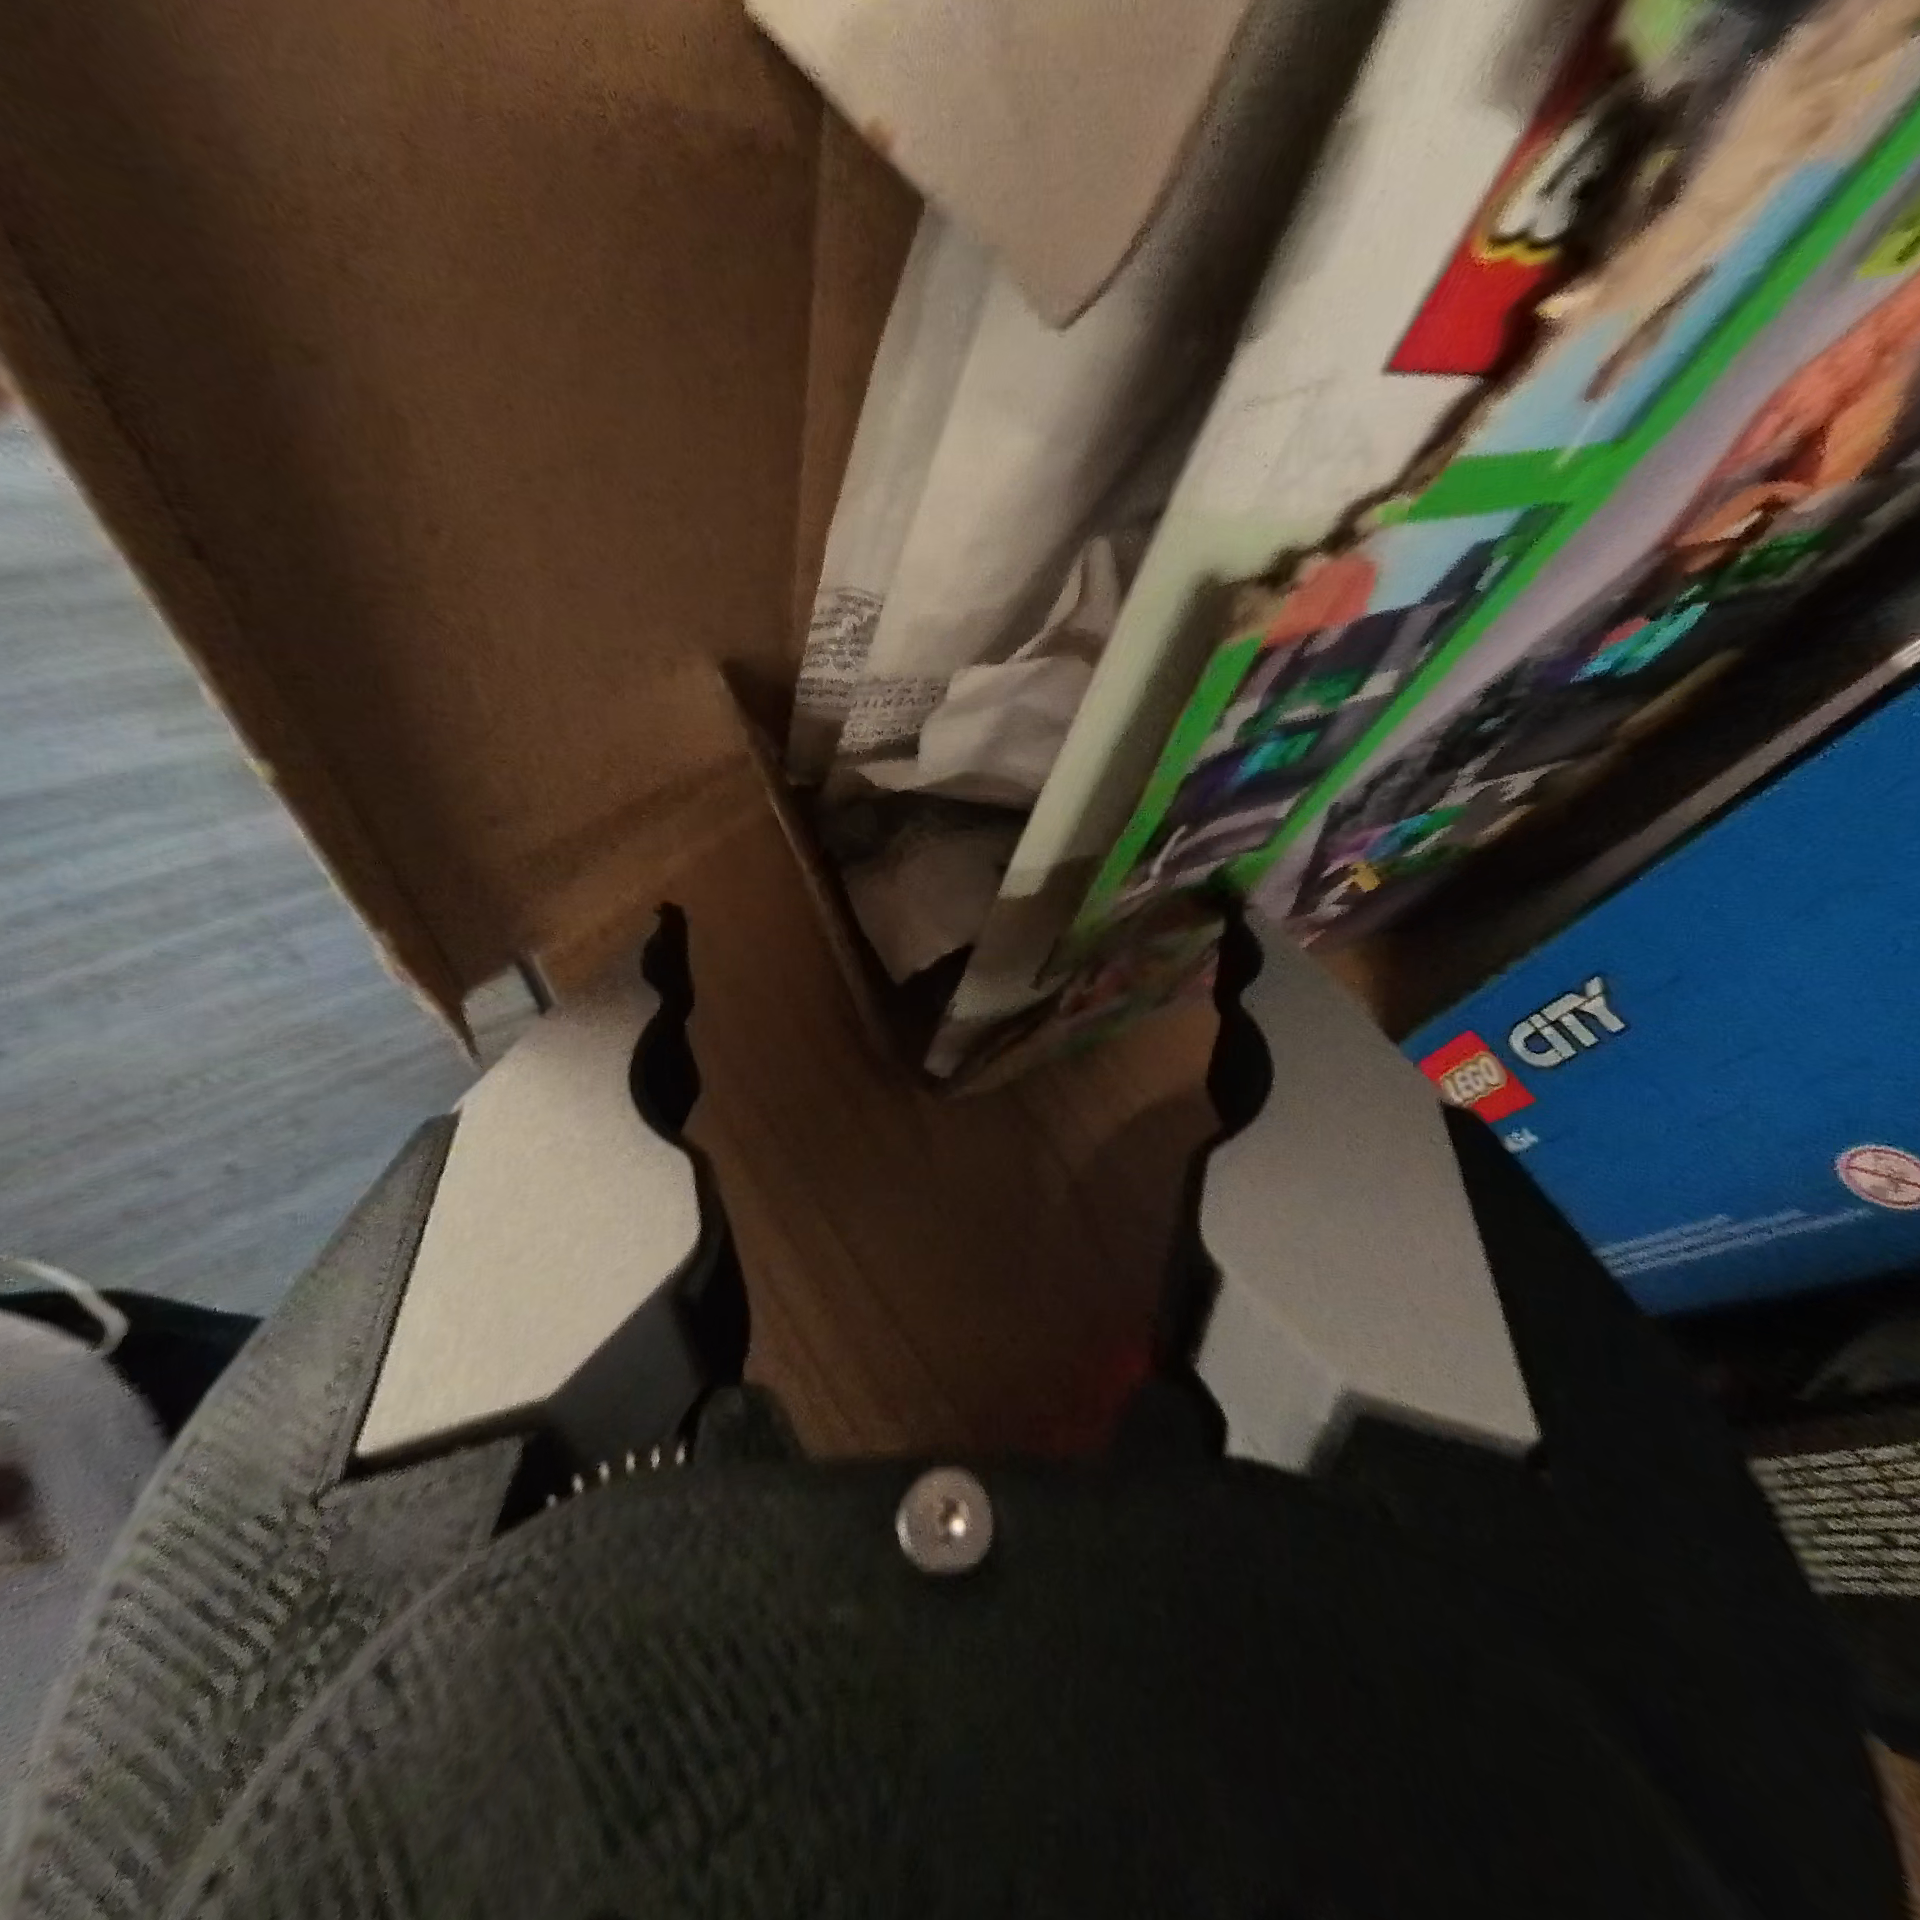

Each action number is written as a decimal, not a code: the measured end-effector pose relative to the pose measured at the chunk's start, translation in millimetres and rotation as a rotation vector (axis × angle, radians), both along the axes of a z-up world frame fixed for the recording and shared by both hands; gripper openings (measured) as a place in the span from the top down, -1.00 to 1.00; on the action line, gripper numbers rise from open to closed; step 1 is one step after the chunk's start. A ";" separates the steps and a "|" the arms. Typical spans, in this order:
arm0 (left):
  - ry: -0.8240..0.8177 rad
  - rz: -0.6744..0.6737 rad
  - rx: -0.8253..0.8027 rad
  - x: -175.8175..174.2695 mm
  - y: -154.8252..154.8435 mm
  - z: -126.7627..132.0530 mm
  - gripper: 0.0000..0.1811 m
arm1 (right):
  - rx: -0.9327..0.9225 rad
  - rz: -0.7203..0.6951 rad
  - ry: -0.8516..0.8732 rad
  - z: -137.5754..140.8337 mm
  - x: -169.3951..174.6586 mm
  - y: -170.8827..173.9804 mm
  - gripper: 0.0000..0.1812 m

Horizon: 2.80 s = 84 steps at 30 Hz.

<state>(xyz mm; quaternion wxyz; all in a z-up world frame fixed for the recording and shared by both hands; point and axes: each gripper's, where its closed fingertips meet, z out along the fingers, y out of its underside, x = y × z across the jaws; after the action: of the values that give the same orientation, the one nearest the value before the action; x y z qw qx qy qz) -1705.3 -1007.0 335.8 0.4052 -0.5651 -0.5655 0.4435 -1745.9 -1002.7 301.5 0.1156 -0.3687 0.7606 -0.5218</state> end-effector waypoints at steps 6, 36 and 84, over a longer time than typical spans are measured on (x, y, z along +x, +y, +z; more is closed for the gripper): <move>0.032 -0.095 -0.041 -16.0 -0.1 3.8 -0.36 | 0.002 -0.051 -0.032 -1.6 -3.4 -6.1 -0.14; 0.129 0.467 0.031 74.3 47.0 91.8 -0.03 | -0.272 0.377 -0.105 97.0 99.3 71.5 0.44; 0.234 0.541 0.641 66.4 -148.2 171.2 0.28 | -0.287 0.022 -0.020 117.7 74.1 -116.4 0.41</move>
<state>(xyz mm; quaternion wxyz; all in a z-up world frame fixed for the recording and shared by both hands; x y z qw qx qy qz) -1638.9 -1155.1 506.9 0.4909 -0.1880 -0.7524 0.3969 -1671.8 -1119.1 419.1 0.0751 -0.3843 0.6730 -0.6275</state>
